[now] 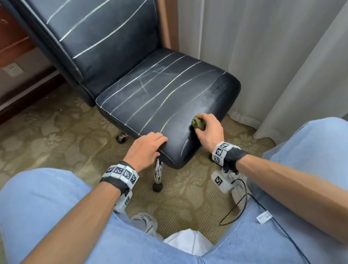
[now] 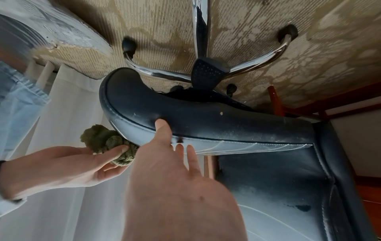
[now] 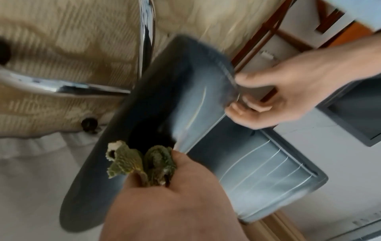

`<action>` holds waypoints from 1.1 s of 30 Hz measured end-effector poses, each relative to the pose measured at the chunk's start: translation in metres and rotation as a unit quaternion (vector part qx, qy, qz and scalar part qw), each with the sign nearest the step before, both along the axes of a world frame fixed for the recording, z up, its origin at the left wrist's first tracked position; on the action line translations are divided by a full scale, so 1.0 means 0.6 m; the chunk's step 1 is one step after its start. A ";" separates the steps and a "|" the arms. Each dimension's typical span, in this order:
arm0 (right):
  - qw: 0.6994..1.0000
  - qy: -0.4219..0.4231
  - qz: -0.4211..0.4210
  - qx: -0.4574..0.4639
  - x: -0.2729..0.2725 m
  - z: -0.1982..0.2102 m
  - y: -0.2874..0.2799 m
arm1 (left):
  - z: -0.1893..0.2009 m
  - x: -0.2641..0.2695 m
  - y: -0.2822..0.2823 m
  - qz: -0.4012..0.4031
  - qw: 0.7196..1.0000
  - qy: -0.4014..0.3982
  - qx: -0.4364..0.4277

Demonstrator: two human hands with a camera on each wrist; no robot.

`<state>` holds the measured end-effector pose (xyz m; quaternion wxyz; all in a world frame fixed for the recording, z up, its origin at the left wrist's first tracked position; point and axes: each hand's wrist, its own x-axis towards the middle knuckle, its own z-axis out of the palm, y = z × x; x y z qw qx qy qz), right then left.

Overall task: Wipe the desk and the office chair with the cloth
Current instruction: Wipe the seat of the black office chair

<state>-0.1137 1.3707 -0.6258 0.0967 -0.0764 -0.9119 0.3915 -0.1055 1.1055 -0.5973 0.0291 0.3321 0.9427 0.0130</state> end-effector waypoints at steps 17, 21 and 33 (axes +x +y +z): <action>0.992 0.008 0.103 -0.066 0.079 0.010 -0.014 | 0.001 -0.018 0.012 -0.004 1.000 0.000 0.004; 0.992 0.052 -0.056 -0.100 0.023 0.021 0.044 | -0.001 -0.012 0.020 -0.004 1.000 0.003 0.016; 0.989 0.060 0.123 0.055 0.056 -0.005 0.013 | 0.004 -0.020 0.042 -0.014 0.998 -0.041 0.035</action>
